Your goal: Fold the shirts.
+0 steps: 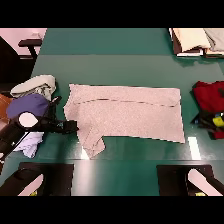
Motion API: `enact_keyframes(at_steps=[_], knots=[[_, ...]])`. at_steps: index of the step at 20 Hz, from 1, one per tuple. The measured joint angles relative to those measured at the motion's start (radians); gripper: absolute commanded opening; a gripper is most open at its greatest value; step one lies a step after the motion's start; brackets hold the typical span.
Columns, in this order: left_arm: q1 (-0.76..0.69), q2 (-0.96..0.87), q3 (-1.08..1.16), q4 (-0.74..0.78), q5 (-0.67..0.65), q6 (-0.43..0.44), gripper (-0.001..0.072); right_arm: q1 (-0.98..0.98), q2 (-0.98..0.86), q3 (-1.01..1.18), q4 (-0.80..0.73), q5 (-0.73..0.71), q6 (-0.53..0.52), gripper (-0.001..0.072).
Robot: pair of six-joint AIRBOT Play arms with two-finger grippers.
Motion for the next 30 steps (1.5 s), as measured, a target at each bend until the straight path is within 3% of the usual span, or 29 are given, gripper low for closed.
enact_keyframes(at_steps=[4, 7, 9, 10, 11, 15, 24, 30], knots=[[-0.001, 0.000, 0.028, 0.028, -0.016, -0.004, 0.0020, -0.105, -0.049, -0.161, 0.061, -0.010, -0.011, 0.0468], [-0.001, 0.000, 0.034, 0.037, -0.017, -0.004, 0.0021, -0.074, -0.089, -0.214, 0.105, -0.059, -0.017, 0.0421], [-0.001, 0.000, 0.036, 0.039, -0.016, -0.005, 0.0021, -0.023, -0.106, -0.218, 0.125, -0.088, -0.018, 0.0194], [-0.001, 0.000, 0.036, 0.040, -0.016, -0.005, 0.0020, 0.002, -0.109, -0.214, 0.126, -0.108, -0.019, 0.0142], [-0.001, 0.000, 0.037, 0.042, -0.018, -0.005, 0.0020, 0.031, -0.108, -0.207, 0.127, -0.127, -0.020, 0.0027], [-0.001, 0.005, 0.045, 0.060, -0.080, -0.005, 0.0019, 0.110, -0.046, -0.171, 0.095, -0.135, -0.021, 0.0014], [-0.002, 0.180, 0.114, 0.141, -0.316, -0.062, 0.0019, 0.106, 0.244, -0.074, -0.053, 0.051, -0.021, 0.0012], [-0.001, 0.074, 0.310, 0.188, -0.278, -0.028, 0.0020, 0.183, 0.137, 0.100, -0.069, 0.014, -0.017, 0.0012]])
